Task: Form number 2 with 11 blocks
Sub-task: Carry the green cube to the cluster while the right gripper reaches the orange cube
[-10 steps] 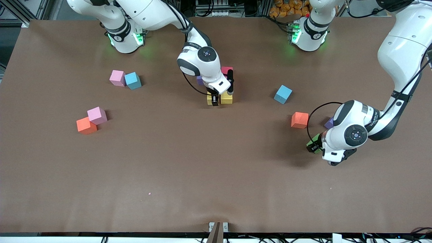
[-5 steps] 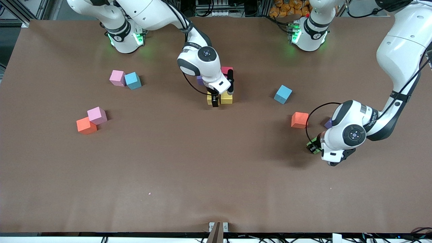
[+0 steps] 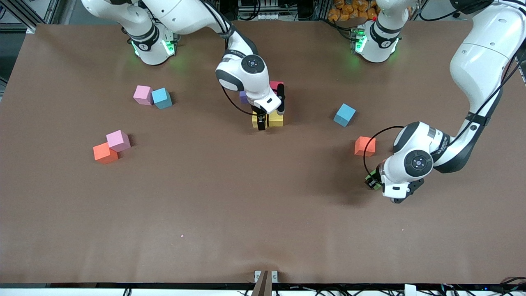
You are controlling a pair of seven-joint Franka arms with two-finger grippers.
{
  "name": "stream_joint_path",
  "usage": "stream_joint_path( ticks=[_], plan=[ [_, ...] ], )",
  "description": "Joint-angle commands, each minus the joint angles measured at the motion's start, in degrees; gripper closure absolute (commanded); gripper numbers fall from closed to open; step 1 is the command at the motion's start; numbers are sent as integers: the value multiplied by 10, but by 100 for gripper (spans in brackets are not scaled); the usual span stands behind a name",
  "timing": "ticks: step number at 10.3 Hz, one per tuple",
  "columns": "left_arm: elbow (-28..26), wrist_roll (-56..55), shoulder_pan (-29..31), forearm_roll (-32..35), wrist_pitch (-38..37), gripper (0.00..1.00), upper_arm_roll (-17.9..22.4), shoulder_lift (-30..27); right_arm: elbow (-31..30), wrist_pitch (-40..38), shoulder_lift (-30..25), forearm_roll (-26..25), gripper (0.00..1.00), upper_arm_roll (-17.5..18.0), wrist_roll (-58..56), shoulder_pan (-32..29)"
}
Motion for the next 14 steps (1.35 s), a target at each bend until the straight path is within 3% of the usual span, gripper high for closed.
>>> stream_joint_path(
  ticks=[1, 3, 7, 9, 11, 14],
  plan=[
    [2, -66, -37, -10, -2, 40, 3, -10, -8, -62, -56, 1, 0, 10, 9, 4],
    [2, -120, -59, -10, -3, 40, -3, -15, -16, -101, -101, 1, 0, 11, 5, -11],
    [18, -218, -106, -62, -8, 40, -20, -19, -21, -239, -195, 1, 0, 4, -1, -125],
    [36, -311, -145, -77, -8, 40, -34, -20, -34, -239, -222, -5, 0, 4, -81, -206],
    [63, -422, -213, -83, -8, 40, -35, -19, -84, -219, -252, -16, 0, 4, -107, -295],
    [114, -552, -315, -117, -6, 40, -30, -5, -173, -93, -241, -21, 0, 7, -120, -478]
  ],
)
